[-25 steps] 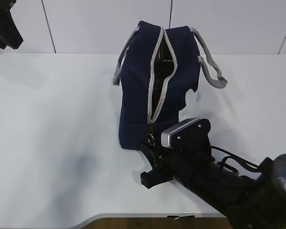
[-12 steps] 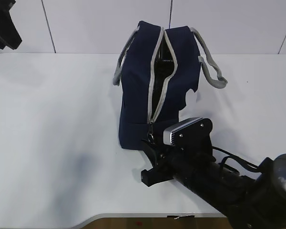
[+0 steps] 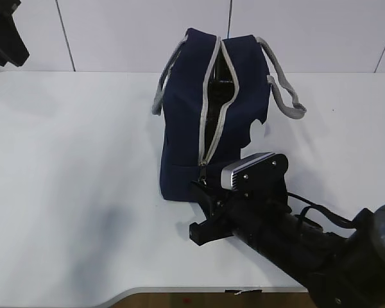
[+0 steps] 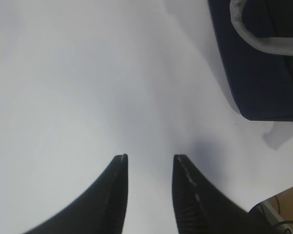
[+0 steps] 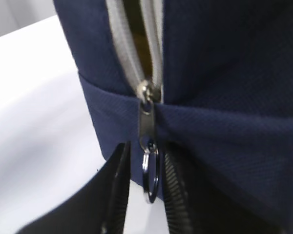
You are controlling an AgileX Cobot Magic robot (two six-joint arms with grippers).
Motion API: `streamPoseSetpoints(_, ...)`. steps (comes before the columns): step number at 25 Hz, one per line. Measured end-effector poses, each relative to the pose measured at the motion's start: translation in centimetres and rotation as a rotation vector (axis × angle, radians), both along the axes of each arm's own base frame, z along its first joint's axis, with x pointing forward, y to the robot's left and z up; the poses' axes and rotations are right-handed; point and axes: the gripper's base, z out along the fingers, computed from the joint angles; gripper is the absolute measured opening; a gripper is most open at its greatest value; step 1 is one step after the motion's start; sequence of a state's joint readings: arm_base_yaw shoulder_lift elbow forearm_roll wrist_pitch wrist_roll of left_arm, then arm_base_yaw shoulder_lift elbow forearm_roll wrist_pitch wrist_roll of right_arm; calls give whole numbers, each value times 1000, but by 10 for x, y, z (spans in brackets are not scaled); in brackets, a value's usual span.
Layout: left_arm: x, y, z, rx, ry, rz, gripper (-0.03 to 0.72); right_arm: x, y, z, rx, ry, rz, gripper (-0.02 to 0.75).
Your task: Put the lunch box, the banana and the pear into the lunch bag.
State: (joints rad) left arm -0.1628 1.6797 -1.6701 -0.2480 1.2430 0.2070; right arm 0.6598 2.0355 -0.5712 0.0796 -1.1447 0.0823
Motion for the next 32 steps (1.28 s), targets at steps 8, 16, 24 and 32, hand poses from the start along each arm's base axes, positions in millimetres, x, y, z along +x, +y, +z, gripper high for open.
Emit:
streamPoseSetpoints(8,0,0,0,0,0,0,239,-2,1,0,-4,0,16,151)
streamPoseSetpoints(16,0,0,0,0,0,0,239,-5,-2,-3,-15,13,18,147)
streamPoseSetpoints(24,0,0,0,0,0,0,237,-5,-2,-3,-15,13,18,132)
streamPoseSetpoints(32,0,0,0,0,0,0,237,-5,-2,-3,-15,13,18,37)
